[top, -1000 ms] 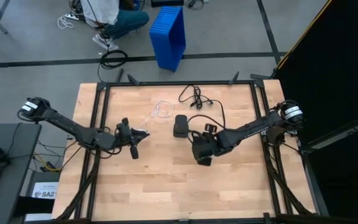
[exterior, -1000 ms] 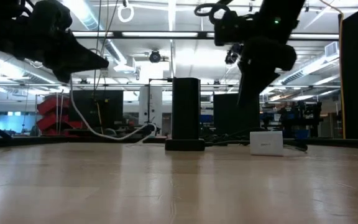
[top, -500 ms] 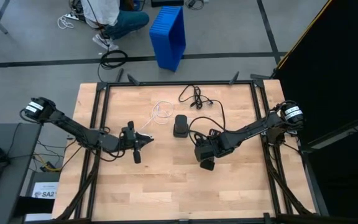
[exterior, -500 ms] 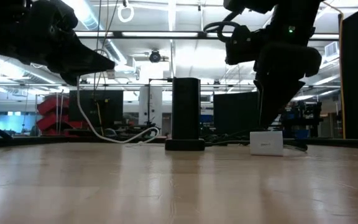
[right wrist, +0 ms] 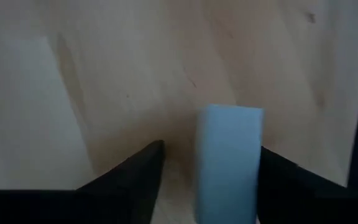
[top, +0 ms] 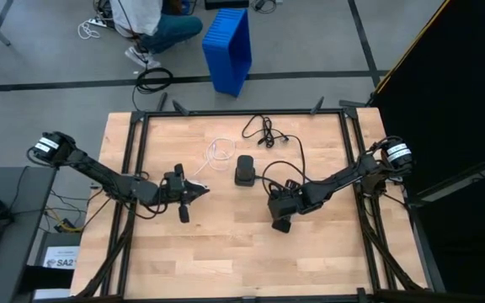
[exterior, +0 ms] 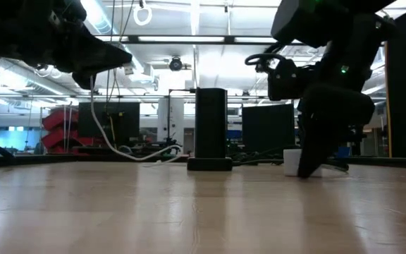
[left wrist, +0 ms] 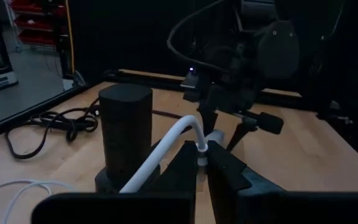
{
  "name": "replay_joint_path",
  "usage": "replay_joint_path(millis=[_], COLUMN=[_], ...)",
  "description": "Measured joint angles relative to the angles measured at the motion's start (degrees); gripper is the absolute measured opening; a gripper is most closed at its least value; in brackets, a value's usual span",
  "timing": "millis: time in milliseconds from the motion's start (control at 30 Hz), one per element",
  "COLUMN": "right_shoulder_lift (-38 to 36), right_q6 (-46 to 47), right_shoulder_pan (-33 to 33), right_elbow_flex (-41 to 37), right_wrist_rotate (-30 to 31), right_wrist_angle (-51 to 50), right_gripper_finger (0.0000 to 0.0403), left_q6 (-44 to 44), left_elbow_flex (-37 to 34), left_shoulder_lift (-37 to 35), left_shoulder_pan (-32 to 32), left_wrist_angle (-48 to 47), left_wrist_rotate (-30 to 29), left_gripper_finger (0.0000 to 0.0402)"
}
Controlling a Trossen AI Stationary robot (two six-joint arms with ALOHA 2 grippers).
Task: Insert USB
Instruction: Insert the white charger cable into the white charger adapter
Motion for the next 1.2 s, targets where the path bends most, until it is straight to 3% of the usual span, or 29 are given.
replay_joint_path(millis=[167,367,533,633,767,900,1000,1200], right_shoulder_lift=[0.02,0.17,0.47,0.42,0.33,0.31,0.27,0.26], right_q6=[-0.96,-3.80,-11.48,-21.67,-35.08,-40.28,-40.47,-39.23], right_shoulder_pan=[0.41,1.17,2.90,4.20,3.78,1.05,-1.58,-4.26], right_elbow_flex=[-0.12,-0.35,-0.54,-1.92,-7.04,-12.68,-13.98,-13.17], right_wrist_rotate=[0.14,2.65,10.77,12.47,7.79,1.29,-3.22,-8.08], right_wrist_angle=[0.20,2.46,20.58,36.82,63.56,80.85,85.93,84.11], right_gripper_finger=[0.0069,0.0065,0.0065,0.0065,0.0065,0.0065,0.0065,0.0065], left_q6=[-0.11,-0.02,0.61,5.42,8.81,10.23,10.33,13.85], left_elbow_flex=[0.00,0.00,0.00,0.02,0.02,0.02,0.36,4.33], left_shoulder_lift=[0.00,0.00,0.00,-0.01,0.00,0.39,2.11,9.05], left_shoulder_pan=[0.00,0.00,-0.05,-0.37,-0.42,-0.42,-0.41,-0.37], left_wrist_angle=[0.62,1.24,8.23,13.17,16.60,19.59,19.70,20.20], left_wrist_rotate=[0.00,0.04,0.32,4.61,10.43,12.98,13.03,13.00], left_gripper_finger=[0.0000,0.0000,0.0000,0.0000,0.0000,0.0000,0.0000,0.0000])
